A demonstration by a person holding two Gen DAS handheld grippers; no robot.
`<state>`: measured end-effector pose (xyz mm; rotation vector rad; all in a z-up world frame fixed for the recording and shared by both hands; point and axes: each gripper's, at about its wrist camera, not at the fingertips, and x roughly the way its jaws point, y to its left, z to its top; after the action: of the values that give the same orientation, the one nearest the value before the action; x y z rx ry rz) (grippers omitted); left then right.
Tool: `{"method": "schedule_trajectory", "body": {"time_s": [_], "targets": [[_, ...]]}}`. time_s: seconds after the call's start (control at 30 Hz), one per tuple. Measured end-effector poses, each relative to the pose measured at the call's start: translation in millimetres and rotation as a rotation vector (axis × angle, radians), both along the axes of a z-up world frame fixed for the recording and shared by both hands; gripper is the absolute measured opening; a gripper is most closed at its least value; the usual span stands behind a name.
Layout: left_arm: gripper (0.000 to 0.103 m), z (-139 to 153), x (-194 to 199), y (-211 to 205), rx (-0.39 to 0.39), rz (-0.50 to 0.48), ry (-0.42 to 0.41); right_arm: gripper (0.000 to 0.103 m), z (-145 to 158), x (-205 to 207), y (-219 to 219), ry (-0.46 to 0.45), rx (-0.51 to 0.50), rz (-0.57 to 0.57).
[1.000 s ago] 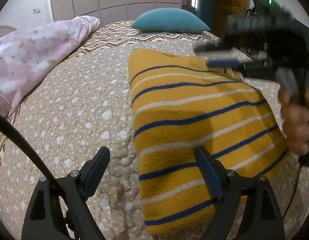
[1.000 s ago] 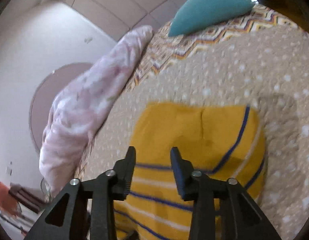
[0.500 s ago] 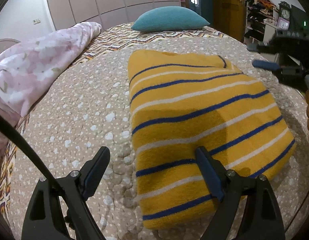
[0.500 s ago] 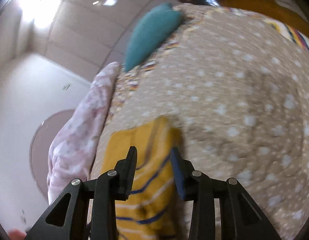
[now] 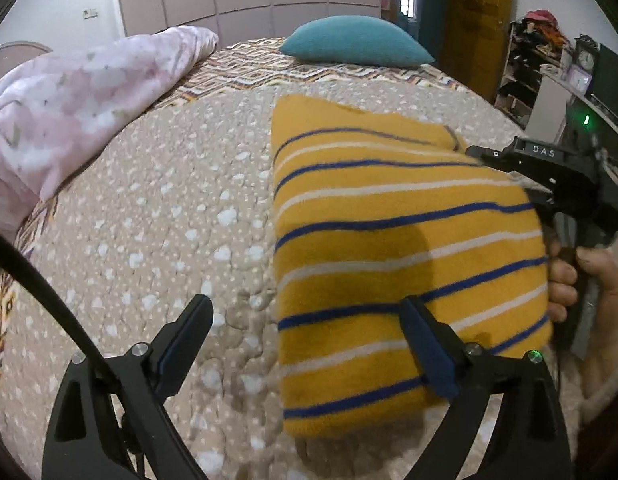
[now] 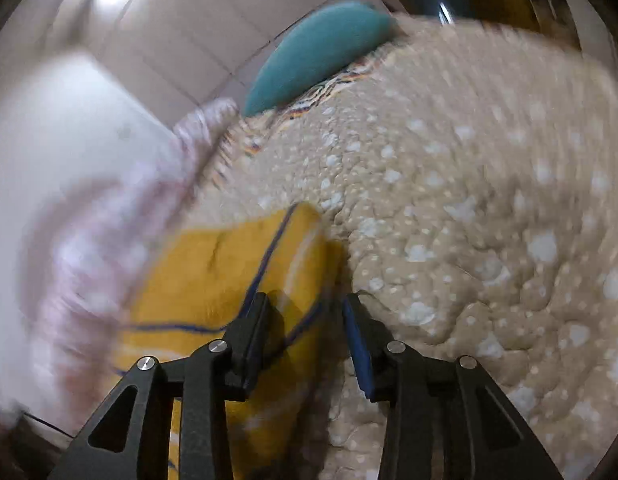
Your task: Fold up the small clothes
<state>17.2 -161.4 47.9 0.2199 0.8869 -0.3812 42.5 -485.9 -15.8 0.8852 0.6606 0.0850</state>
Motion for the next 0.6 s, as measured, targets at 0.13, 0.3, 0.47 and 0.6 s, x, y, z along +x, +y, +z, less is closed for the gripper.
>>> {"method": "schedule_trajectory", "body": {"time_s": [0.13,0.3,0.47,0.6], "targets": [[0.093,31.3,0.7,-13.2,0.037,-0.005,-0.132,0.043,-2.9,1.5,-3.1,-0.045,0.077,0.033],[0.093,43.4,56.0,-40.1,0.039,0.023,-0.131,0.054,5.0,2.3,6.5,-0.066,0.053,0.089],[0.094,-1.8,125.0,-61.9,0.186,0.067,-0.028,0.055,0.2,7.0,3.3,-0.086,0.090,0.090],[0.077,13.0,120.2,-61.0,0.106,0.088,0.013,0.055,4.0,0.4,-3.8,-0.102,0.087,0.052]]}}
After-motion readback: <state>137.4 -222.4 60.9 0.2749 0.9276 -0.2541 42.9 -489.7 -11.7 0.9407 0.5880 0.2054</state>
